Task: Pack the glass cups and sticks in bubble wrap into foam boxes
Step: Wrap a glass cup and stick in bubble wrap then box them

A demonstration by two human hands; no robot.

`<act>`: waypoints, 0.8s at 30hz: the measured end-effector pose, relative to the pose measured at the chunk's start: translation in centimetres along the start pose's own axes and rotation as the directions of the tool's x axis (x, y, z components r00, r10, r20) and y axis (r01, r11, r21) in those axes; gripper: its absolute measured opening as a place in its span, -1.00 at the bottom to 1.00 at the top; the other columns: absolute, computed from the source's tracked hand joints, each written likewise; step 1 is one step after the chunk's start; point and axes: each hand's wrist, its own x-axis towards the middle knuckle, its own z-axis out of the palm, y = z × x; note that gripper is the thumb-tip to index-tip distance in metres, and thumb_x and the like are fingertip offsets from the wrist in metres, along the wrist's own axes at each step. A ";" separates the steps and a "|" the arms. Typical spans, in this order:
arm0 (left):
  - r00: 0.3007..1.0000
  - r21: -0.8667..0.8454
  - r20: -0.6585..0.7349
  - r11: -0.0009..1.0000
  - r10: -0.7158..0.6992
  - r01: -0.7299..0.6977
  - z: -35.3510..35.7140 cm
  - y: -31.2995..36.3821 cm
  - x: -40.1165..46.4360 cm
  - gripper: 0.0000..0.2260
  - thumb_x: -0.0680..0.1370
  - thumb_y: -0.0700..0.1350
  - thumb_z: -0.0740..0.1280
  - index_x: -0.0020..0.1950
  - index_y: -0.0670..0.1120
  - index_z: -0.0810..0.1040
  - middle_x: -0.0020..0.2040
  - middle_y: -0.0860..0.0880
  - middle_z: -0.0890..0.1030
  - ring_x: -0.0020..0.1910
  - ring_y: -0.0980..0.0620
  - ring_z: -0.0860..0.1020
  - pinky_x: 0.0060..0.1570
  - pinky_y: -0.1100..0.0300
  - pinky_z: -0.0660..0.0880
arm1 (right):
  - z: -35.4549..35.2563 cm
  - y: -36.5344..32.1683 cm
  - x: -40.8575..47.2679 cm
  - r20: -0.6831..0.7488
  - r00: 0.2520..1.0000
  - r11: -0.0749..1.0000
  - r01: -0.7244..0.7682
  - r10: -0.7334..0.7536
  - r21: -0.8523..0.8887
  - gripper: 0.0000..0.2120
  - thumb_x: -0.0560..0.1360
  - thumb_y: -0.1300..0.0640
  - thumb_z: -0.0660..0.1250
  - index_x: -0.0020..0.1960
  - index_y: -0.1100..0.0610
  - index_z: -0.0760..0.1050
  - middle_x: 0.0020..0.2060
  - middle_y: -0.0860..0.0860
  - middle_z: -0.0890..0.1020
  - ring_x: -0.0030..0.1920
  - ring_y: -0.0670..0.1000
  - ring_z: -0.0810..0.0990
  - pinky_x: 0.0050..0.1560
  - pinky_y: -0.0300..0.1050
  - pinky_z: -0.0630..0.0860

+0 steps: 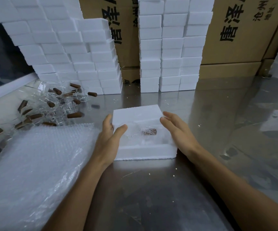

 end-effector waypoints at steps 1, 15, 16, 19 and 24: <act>1.000 -0.075 -0.015 0.997 0.015 -0.016 0.1 0.2 0.0 -0.27 0.36 0.25 0.31 0.50 0.20 0.17 0.32 0.08 0.51 0.21 0.13 0.53 0.25 0.06 0.44 | 0.0 -0.2 -0.1 -0.024 0.999 0.999 0.026 -0.026 0.027 -0.62 0.61 -0.12 0.26 0.41 -0.14 0.39 0.25 -0.26 0.50 0.29 -0.17 0.46 0.15 -0.25 0.34; 0.917 -0.174 -0.305 0.932 0.257 -0.319 -0.1 3.9 -1.6 -0.70 0.51 0.04 0.20 0.13 -0.06 0.56 -0.04 0.14 0.62 -0.11 0.28 0.56 -0.19 0.37 0.46 | -0.2 -3.0 -2.6 -0.365 0.893 0.917 0.349 -0.263 0.194 -0.86 0.58 0.23 0.30 -0.02 0.30 0.58 -0.17 0.03 0.60 -0.20 -0.18 0.51 -0.14 -0.35 0.44; 0.914 -0.168 -0.305 0.930 0.265 -0.326 -0.1 3.8 -1.6 -0.77 0.51 0.02 0.22 0.05 -0.04 0.56 -0.13 0.17 0.61 -0.16 0.27 0.55 -0.23 0.36 0.45 | -0.1 -2.9 -2.7 -0.358 0.897 0.921 0.341 -0.258 0.190 -0.89 0.58 0.26 0.31 -0.05 0.28 0.58 -0.17 0.05 0.61 -0.21 -0.17 0.50 -0.15 -0.37 0.44; 0.902 -0.102 -0.320 0.936 0.291 -0.338 -0.2 3.2 -1.5 -0.91 0.44 -0.09 0.29 -0.22 -0.09 0.48 -0.30 0.04 0.48 -0.29 0.15 0.41 -0.29 0.32 0.34 | 0.1 -2.7 -2.8 -0.320 0.912 0.925 0.329 -0.259 0.191 -0.94 0.49 0.23 0.33 -0.12 0.20 0.57 -0.20 0.10 0.59 -0.21 -0.10 0.48 -0.18 -0.31 0.41; 0.909 0.034 -0.305 0.957 0.284 -0.288 0.0 2.2 -1.2 -0.92 0.36 -0.23 0.31 -0.28 -0.21 0.43 -0.35 -0.11 0.38 -0.38 0.14 0.30 -0.40 0.37 0.27 | 0.2 -1.8 -2.5 -0.290 0.933 0.956 0.262 -0.214 0.135 -0.84 0.52 0.37 0.28 -0.15 0.16 0.55 -0.29 0.22 0.45 -0.25 0.01 0.39 -0.28 -0.18 0.34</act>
